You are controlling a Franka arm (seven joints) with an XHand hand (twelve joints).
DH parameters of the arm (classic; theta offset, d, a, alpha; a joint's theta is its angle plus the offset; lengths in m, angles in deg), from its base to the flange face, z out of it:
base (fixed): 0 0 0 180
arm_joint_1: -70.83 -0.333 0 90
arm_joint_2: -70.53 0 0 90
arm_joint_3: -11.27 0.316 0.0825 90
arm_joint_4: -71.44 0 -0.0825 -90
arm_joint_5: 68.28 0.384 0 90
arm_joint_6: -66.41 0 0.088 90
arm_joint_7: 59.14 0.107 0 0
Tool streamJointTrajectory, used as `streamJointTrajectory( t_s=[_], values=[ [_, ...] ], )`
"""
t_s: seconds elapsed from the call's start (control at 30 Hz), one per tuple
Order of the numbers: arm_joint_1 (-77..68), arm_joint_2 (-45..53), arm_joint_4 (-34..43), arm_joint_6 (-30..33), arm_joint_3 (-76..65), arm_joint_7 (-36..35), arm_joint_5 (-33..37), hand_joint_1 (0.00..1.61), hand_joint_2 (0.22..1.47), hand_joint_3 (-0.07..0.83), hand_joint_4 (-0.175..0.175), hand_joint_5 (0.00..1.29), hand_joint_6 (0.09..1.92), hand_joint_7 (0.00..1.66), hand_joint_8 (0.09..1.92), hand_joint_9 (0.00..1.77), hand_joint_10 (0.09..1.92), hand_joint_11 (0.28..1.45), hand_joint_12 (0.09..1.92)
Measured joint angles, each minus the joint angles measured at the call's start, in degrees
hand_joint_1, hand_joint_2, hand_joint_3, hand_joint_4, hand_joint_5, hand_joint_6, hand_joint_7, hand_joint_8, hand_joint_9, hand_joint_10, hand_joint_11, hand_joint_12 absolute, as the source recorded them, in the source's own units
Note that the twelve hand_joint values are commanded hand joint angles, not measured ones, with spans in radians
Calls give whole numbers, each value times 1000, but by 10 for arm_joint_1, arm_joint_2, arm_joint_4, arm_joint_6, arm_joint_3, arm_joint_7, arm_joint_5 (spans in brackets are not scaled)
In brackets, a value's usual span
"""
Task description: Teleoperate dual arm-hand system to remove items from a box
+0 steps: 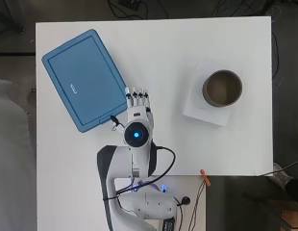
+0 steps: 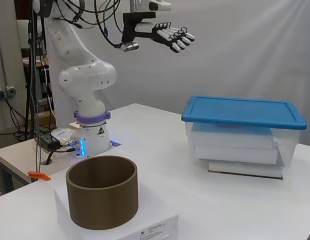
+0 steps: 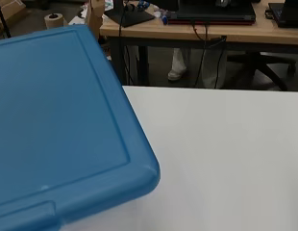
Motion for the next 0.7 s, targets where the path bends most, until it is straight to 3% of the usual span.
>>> streamJointTrajectory(
  t_s=[0.17,0.37,0.57,0.7],
  values=[
    [-5,34,3,117,14,-20,-1,132,930,-10,7,153,87,193,87,274,87,397,87],
    [-16,72,-22,66,39,-77,-2,137,907,-12,3,152,87,223,87,317,87,404,87],
    [-25,173,-53,115,88,-122,-30,31,847,-21,-5,122,87,212,87,314,87,406,87],
    [-28,192,-64,137,116,-102,-66,28,868,-6,-7,119,87,201,87,312,87,412,87]
  ],
)
